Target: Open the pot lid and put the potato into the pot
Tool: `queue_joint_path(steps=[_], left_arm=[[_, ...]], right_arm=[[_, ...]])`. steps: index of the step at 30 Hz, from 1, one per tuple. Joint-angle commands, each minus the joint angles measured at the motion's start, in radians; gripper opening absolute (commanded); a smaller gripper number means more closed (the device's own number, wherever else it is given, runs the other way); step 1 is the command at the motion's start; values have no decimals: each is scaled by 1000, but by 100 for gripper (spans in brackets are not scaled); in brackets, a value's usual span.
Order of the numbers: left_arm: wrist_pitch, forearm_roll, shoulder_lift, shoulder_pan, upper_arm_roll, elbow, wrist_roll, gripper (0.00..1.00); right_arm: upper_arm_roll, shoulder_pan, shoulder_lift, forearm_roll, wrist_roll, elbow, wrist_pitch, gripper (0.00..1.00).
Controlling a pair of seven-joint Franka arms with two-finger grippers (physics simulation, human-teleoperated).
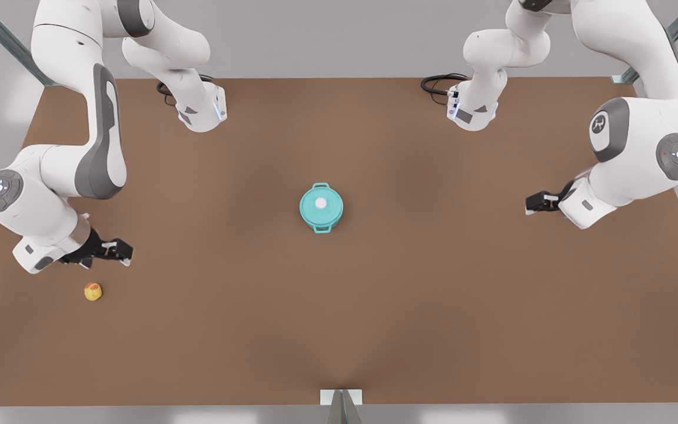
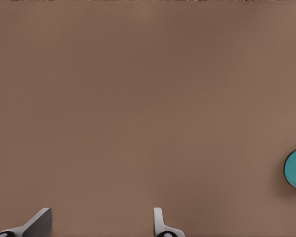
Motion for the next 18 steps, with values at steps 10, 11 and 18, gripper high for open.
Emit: queue_joint_path(steps=[10,11,18], left_arm=[[135,187,200,-228,-468,80,-944,100],[151,189,232,-266,-468,99,-1011,100],[305,428,576,-522,-467,361,-1459,100]], right_arm=[[3,-25,22,-120,-503,1,9,100],[6,-21,30,-125,-510,1,12,100],[4,-67,253,-177,-451,152,-37,100]])
